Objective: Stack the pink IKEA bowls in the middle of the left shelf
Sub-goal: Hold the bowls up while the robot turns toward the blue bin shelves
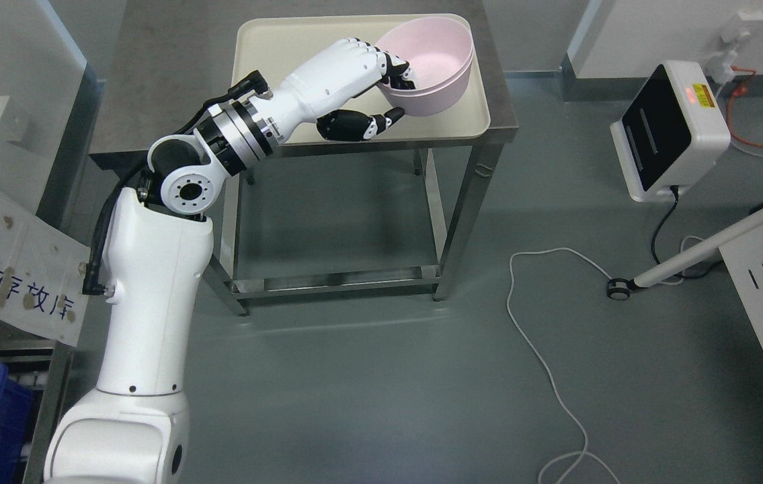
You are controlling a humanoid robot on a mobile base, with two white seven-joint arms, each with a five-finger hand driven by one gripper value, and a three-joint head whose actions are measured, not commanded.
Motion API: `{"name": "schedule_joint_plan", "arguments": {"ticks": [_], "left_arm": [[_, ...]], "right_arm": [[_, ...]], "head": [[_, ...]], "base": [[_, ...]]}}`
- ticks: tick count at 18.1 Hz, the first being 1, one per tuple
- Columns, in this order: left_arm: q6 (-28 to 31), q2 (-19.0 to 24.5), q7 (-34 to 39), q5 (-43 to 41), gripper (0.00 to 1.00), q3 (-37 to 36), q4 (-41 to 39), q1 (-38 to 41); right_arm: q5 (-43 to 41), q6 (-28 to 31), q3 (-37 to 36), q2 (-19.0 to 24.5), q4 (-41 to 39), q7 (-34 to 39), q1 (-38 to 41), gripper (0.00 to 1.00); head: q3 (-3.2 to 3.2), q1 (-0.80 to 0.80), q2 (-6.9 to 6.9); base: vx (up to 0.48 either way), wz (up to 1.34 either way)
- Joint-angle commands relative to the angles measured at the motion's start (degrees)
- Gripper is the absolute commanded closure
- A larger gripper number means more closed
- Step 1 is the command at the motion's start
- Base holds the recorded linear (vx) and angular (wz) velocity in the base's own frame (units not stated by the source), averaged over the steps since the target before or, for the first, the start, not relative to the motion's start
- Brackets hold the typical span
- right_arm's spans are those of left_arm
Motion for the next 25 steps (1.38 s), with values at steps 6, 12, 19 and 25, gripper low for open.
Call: {"name": "schedule_joint_plan", "arguments": {"ticks": [6, 12, 19, 25], "left_arm": [[0.6, 1.0, 0.1, 0.1, 0.97, 2.4, -1.9, 0.3], [0.8, 1.0, 0.1, 0.1, 0.97, 2.8, -1.9, 0.3], [0.8, 1.0, 0.3, 0.1, 0.97, 3.2, -1.9, 0.3], [0.8, 1.0, 0.3, 0.2, 0.96, 3.2, -1.9, 0.3]], "right_arm": [[0.4, 0.0, -0.6, -1.0, 0.0, 0.0, 0.0, 0.00], [0.4, 0.0, -0.6, -1.0, 0.0, 0.1, 0.0, 0.00], [0.4, 0.0, -0.6, -1.0, 0.0, 0.1, 0.0, 0.00], [0.4, 0.0, -0.6, -1.0, 0.0, 0.0, 0.0, 0.00]], "head": [[0.00, 0.00, 0.00], [0.00, 0.00, 0.00], [0.00, 0.00, 0.00], [0.00, 0.00, 0.00]], "base": [[-0.259, -0.13], [-0.344, 0.06], [-0.403, 0.14], [-0.384, 0.27]]}}
